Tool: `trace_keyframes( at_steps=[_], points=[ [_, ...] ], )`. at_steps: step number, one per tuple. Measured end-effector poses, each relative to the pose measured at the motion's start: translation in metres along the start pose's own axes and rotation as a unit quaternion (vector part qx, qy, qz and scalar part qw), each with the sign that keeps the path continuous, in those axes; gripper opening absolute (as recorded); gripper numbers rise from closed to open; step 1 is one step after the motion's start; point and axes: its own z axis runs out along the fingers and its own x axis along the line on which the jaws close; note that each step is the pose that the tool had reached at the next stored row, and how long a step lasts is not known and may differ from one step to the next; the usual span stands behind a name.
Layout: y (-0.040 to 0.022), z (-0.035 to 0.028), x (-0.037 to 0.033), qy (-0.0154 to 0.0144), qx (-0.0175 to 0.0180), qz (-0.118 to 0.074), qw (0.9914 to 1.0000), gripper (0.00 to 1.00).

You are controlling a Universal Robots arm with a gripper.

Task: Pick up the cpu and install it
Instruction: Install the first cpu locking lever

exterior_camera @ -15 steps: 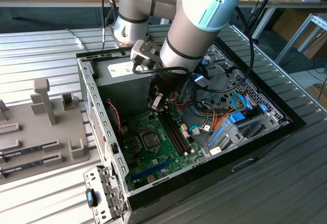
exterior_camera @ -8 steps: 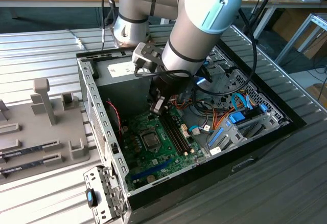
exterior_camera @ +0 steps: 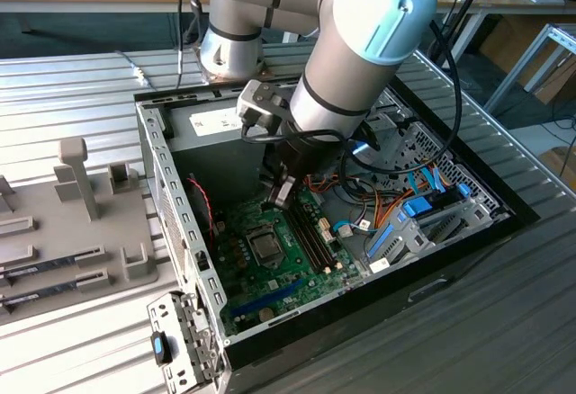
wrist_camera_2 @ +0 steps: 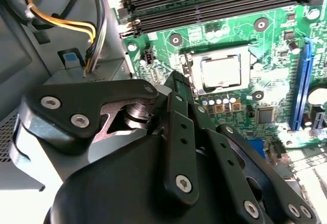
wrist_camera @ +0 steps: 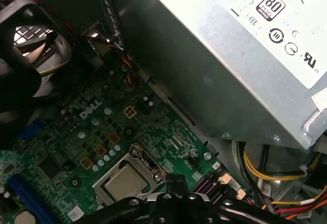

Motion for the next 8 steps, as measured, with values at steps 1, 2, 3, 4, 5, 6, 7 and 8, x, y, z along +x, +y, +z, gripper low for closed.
trace_keyframes(
  at_steps=[1,2,3,4,5,6,7,8],
  points=[
    [-0.0008,-0.0001,0.0009,0.0,0.0,0.0,1.0,0.11],
    [-0.0016,-0.0003,0.0019,0.0,0.0,0.0,1.0,0.11],
    [-0.0022,-0.0004,0.0025,0.0,0.0,0.0,1.0,0.11],
    [-0.0028,-0.0006,0.0032,0.0,0.0,0.0,1.0,0.11],
    [-0.0032,-0.0007,0.0037,0.0,0.0,0.0,1.0,0.11],
    [-0.0034,-0.0008,0.004,0.0,0.0,0.0,1.0,0.11],
    [-0.0035,-0.0008,0.004,0.0,0.0,0.0,1.0,0.11],
    [-0.0036,-0.0008,0.004,0.0,0.0,0.0,1.0,0.11]
  ],
)
